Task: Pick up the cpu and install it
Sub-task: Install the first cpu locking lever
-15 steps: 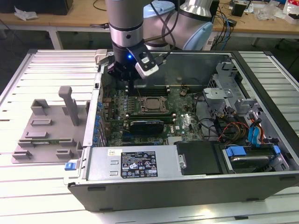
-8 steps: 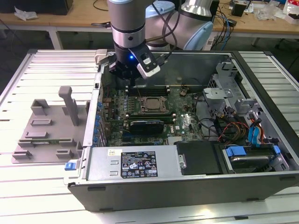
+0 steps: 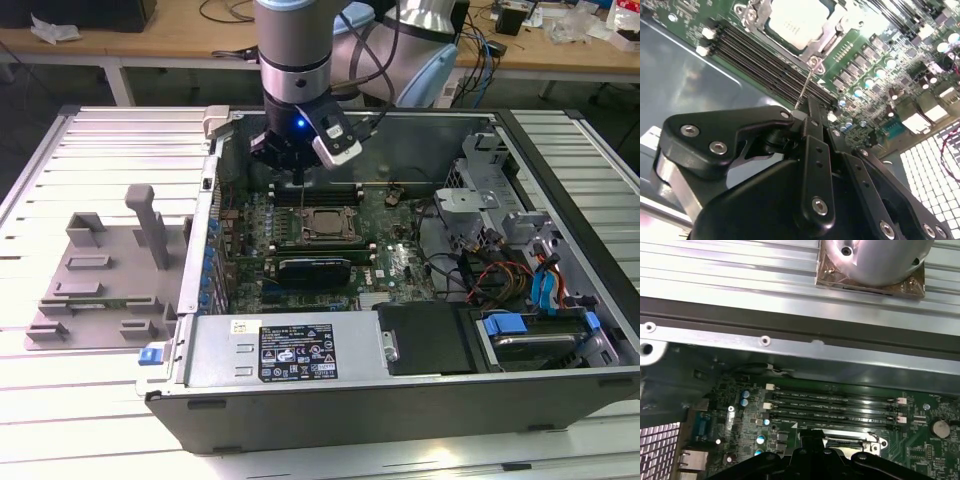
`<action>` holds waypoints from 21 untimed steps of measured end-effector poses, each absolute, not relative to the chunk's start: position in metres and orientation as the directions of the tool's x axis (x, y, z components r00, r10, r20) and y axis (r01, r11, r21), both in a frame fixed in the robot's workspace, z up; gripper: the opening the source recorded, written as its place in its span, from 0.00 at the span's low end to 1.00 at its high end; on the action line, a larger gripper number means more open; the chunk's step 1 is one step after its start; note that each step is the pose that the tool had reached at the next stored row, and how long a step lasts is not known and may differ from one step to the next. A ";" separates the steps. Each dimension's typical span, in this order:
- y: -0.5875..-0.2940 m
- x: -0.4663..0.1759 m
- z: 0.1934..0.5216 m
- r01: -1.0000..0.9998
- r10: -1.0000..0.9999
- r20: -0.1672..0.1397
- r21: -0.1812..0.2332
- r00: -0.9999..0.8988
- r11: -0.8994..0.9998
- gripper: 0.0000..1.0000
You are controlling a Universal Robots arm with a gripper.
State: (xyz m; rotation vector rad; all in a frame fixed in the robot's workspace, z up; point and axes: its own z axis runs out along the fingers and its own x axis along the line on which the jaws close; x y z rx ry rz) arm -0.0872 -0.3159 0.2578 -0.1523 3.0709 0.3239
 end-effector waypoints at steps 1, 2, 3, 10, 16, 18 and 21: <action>-0.316 -0.087 0.258 -0.103 -0.092 -0.060 0.206 -0.994 0.973 0.11; -0.316 -0.087 0.258 -0.103 -0.092 -0.060 0.205 -0.994 0.973 0.11; -0.316 -0.087 0.258 -0.103 -0.092 -0.060 0.206 -0.994 0.973 0.11; -0.316 -0.087 0.253 -0.105 -0.092 -0.072 0.204 -0.993 0.973 0.11; -0.316 -0.082 0.248 -0.092 -0.079 -0.074 0.199 -0.994 0.976 0.11; -0.316 -0.075 0.247 -0.086 -0.073 -0.074 0.199 -0.995 0.976 0.11; -0.316 -0.072 0.246 -0.084 -0.071 -0.074 0.199 -0.995 0.976 0.11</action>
